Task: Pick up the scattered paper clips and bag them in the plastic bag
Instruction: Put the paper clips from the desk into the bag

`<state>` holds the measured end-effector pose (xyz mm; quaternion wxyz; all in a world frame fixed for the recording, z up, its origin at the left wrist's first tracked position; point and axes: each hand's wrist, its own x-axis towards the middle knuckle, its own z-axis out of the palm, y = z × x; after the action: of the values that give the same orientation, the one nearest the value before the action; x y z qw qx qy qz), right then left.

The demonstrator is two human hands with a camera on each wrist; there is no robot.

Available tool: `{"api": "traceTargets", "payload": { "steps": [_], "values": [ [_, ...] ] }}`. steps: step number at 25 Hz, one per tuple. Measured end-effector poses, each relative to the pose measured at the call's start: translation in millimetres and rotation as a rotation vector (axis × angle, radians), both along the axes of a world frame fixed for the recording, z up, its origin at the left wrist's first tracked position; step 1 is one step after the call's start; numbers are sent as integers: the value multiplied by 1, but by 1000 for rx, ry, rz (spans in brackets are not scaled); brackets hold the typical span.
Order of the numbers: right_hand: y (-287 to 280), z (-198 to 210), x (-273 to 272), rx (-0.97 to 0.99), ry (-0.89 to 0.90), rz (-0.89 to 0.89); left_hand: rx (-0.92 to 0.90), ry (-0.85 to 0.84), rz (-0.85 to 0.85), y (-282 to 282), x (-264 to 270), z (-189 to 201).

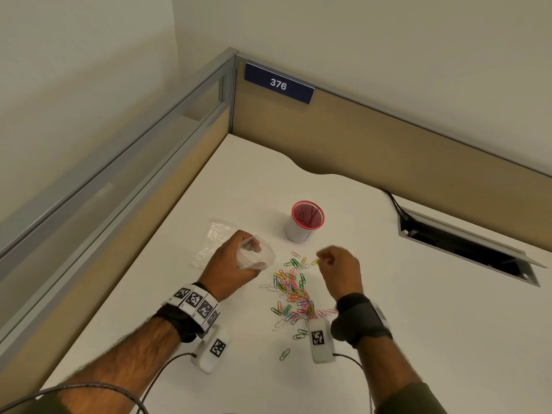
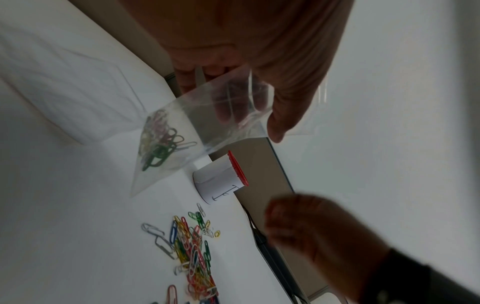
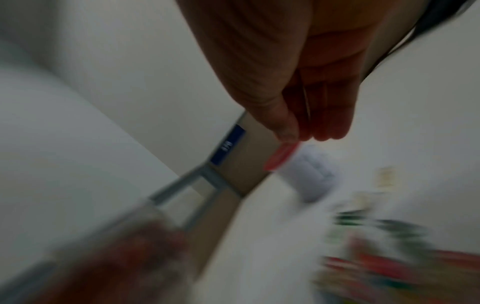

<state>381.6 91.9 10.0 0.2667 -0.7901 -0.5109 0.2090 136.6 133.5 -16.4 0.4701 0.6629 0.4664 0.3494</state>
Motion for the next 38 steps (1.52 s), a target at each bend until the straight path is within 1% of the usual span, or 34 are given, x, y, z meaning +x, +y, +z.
{"api": "traceTargets", "payload": {
  "steps": [2,4,5,6,8,9,11,13,15,16,18,20,22,25,28,30,33,36,38],
  "values": [
    [-20,-34,23,-209,-196,-59,0,-16,11,0,-5,-2],
    [-44,-53,37,-367,-341,-123,-3,-24,19,0,-9,-4],
    [-56,-58,42,-432,-383,-159,-3,-27,20,0,-11,-5],
    [-65,-61,46,-477,-388,-195,1,-32,24,0,-12,-6],
    [-74,-67,46,-510,-356,-239,5,-41,32,0,-13,-8],
    [-74,-69,41,-499,-344,-220,3,-43,35,0,-13,-8],
    [-69,-73,24,-461,-310,-112,1,-44,30,1,-11,-8],
    [-63,-72,8,-396,-218,-15,5,-49,25,0,-8,-6],
    [-62,-68,7,-339,-107,-3,12,-54,19,-1,-7,-5],
    [-64,-66,10,-341,-87,-8,14,-53,15,-1,-6,-5],
    [-76,-63,14,-415,-126,37,9,-46,11,0,-7,-6],
    [-88,-63,8,-490,-225,137,0,-47,17,0,-8,-7],
    [-88,-68,-1,-475,-275,181,-3,-42,19,0,-8,-8],
    [-69,-71,-12,-399,-301,157,0,-40,7,-2,-6,-7],
    [-54,-71,-19,-368,-342,164,5,-39,0,-4,-6,-5],
    [-47,-68,-18,-358,-313,143,3,-40,6,-3,-7,-5],
    [-39,-51,-13,-299,-207,55,-2,-43,14,-1,-9,-6],
    [-34,-24,-10,-183,-35,-19,-9,-37,12,0,-8,-6],
    [-32,-1,-15,-99,90,-24,-12,-37,5,-1,-5,-6]
  ]
}}
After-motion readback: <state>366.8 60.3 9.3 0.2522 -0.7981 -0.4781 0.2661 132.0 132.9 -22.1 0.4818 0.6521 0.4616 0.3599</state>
